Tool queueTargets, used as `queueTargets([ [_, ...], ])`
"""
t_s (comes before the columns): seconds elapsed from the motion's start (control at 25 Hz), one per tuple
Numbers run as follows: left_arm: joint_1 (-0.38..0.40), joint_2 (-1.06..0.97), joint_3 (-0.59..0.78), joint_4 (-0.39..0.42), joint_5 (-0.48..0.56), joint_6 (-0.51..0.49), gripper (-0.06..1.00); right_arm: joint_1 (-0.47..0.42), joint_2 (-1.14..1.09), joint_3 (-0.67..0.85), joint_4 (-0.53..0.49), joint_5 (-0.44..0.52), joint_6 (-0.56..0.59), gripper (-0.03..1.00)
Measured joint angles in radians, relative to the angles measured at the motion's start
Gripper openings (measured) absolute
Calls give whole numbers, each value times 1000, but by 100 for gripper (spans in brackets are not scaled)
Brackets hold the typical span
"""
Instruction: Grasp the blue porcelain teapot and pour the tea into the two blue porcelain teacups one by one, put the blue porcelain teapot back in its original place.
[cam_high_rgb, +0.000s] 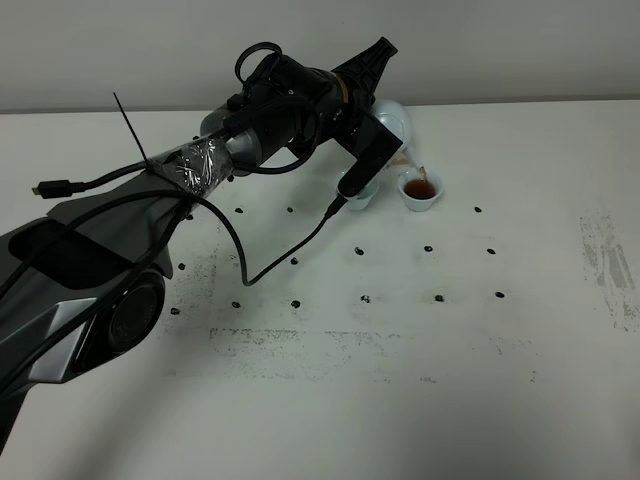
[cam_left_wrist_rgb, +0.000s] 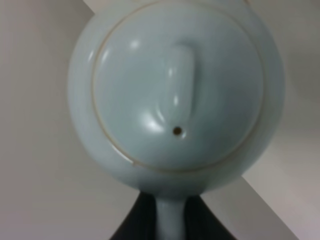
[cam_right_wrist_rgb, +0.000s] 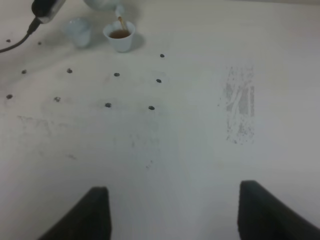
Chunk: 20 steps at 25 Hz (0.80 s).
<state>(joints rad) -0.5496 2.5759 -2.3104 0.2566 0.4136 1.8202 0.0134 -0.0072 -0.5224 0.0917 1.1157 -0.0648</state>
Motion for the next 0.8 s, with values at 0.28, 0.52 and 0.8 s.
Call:
queueTargets([
  [0.28, 0, 0, 0, 0, 0, 0, 9, 0, 0, 0, 0, 0, 0, 56],
  [0.52, 0, 0, 0, 0, 0, 1, 9, 0, 0, 0, 0, 0, 0, 56],
  [0.8, 0, 0, 0, 0, 0, 0, 9, 0, 0, 0, 0, 0, 0, 56],
])
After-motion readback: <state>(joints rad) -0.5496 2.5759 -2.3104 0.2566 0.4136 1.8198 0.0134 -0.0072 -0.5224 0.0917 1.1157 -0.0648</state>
